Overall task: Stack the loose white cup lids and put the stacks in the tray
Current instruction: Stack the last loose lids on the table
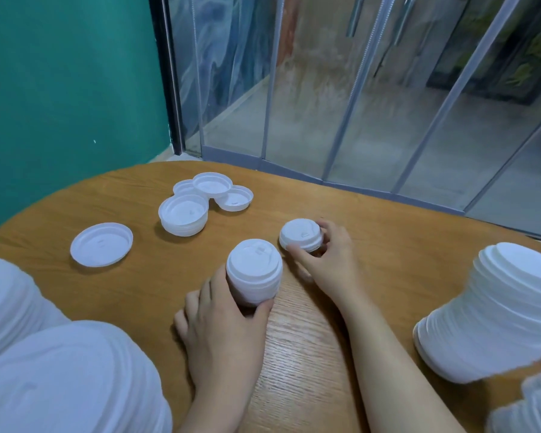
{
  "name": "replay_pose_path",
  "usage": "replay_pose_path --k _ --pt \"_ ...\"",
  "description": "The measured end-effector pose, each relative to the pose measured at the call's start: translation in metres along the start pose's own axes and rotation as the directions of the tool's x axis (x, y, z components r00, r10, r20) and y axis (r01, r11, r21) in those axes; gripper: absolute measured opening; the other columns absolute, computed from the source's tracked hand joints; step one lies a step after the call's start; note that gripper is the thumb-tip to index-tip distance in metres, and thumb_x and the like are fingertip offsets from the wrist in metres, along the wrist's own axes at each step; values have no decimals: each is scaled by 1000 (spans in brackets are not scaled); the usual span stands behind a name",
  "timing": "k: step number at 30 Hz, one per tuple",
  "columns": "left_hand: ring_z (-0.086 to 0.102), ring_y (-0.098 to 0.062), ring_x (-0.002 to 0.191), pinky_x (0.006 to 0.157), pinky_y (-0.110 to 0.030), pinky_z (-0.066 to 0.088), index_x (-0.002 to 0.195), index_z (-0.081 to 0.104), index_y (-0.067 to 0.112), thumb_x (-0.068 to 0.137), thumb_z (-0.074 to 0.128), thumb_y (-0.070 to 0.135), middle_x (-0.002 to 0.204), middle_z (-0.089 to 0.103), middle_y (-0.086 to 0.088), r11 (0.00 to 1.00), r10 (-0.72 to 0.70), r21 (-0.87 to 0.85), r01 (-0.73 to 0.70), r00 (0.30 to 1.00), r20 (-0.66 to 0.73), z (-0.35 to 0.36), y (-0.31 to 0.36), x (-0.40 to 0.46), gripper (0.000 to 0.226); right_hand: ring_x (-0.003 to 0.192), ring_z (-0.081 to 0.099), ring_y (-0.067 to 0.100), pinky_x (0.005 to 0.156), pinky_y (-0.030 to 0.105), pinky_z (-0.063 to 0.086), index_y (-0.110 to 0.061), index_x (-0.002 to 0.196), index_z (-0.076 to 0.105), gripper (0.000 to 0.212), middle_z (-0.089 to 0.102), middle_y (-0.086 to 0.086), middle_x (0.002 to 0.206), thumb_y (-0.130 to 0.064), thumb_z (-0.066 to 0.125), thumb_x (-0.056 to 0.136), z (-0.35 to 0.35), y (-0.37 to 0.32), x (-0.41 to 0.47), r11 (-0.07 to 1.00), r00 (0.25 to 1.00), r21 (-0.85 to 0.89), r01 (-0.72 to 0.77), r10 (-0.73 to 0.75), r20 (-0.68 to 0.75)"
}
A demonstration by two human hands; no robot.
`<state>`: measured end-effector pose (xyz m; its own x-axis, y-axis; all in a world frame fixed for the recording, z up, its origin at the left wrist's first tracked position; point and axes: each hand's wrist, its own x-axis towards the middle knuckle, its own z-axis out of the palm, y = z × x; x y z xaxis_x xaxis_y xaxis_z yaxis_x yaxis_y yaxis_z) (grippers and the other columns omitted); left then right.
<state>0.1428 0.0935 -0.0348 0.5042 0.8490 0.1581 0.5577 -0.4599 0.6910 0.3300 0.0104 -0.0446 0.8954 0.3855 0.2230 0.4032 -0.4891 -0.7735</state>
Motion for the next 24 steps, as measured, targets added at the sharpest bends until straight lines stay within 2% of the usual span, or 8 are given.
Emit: replay_pose_path --k 5,9,13,15,19,22,24 --pt "46 -18 120 102 -38 29 135 51 32 77 79 59 122 62 14 1000 1 6 -1 1000 7 -2 0 -1 70 108 59 9 95 40 53 -42 110 51 60 51 -24 108 -69 75 61 0 -3 1 1000 1000 25 3 -3 18" --pt "45 -17 122 102 -37 28 136 50 33 77 79 59 124 62 15 1000 8 6 -8 1000 6 -1 0 -1 71 102 63 3 94 36 54 -41 108 59 47 65 -22 110 -46 89 73 -2 -1 2 988 1000 151 -14 10 26" --pt "46 -17 121 103 -38 29 134 51 33 75 79 60 123 62 15 1000 14 15 -14 1000 -6 0 0 -1 71 100 68 3 86 30 54 -35 114 68 42 73 -17 110 -36 89 77 -9 -9 0 944 1000 330 2 -10 20" --pt "47 -17 120 103 -38 30 133 51 33 75 79 61 123 62 15 1000 15 17 -14 1000 -10 1 0 -1 71 106 68 4 88 31 54 -31 119 70 44 74 -16 113 -33 89 78 -14 -19 -2 914 995 406 10 -48 83" --pt "48 -18 117 99 -37 30 132 50 34 76 78 59 121 63 16 999 23 29 -22 999 -22 2 0 -1 68 114 68 15 95 42 56 -27 121 70 52 74 -8 120 -28 87 72 -21 -44 -7 853 951 523 -2 -160 265" --pt "49 -19 115 98 -37 30 130 51 33 75 80 54 119 64 15 1000 16 25 -15 999 -30 3 -1 0 65 117 67 19 101 51 54 -26 120 71 57 73 -5 122 -29 89 67 -24 -57 -6 861 909 508 30 -235 345" --pt "49 -19 116 99 -37 31 128 51 32 74 82 54 118 64 15 999 16 33 -15 999 -32 3 -1 0 65 112 68 17 102 52 53 -27 119 71 57 73 -7 121 -26 89 65 -27 -62 -3 883 880 468 38 -251 403"
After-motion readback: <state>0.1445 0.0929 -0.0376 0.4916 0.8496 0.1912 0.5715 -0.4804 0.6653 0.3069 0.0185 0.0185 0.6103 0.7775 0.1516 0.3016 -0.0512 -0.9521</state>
